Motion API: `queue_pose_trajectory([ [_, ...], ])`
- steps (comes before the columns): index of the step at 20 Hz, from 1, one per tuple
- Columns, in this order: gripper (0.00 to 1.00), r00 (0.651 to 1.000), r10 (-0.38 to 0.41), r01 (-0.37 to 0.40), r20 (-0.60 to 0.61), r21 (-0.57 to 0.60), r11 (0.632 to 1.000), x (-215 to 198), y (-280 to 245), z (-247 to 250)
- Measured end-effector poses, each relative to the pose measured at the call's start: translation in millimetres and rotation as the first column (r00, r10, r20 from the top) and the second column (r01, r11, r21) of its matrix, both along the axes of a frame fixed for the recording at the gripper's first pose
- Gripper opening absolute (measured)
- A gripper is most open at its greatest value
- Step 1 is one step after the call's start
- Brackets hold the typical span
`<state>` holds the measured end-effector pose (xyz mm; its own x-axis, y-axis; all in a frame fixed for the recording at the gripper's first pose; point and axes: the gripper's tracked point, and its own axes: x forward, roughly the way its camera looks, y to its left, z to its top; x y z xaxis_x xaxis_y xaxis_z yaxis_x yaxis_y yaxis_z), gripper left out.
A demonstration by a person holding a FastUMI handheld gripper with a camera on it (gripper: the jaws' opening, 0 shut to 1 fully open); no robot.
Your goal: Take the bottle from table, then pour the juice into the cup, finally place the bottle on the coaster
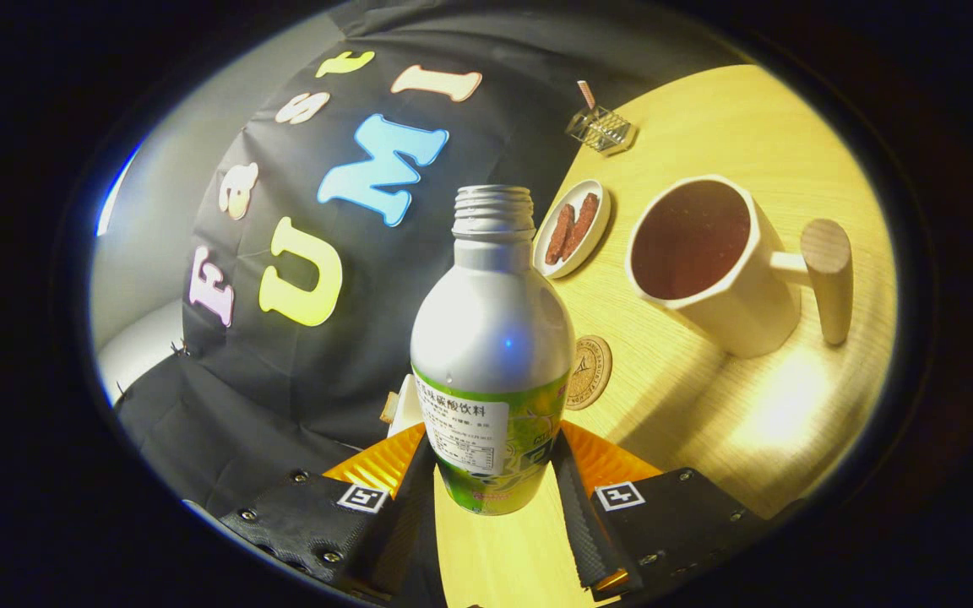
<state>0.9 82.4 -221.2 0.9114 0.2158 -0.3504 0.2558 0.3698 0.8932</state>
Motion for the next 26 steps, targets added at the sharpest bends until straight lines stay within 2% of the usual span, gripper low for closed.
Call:
queue_pose_trajectory([
  [6,0.74,0.999,0.012,-0.01,-0.031,0.076,0.997,-4,4,-6],
  [16,0.74,0.997,-0.015,0.032,-0.08,0.213,0.976,-5,6,-15],
  [26,0.74,0.992,-0.032,0.073,-0.123,0.338,0.938,-1,8,-14],
])
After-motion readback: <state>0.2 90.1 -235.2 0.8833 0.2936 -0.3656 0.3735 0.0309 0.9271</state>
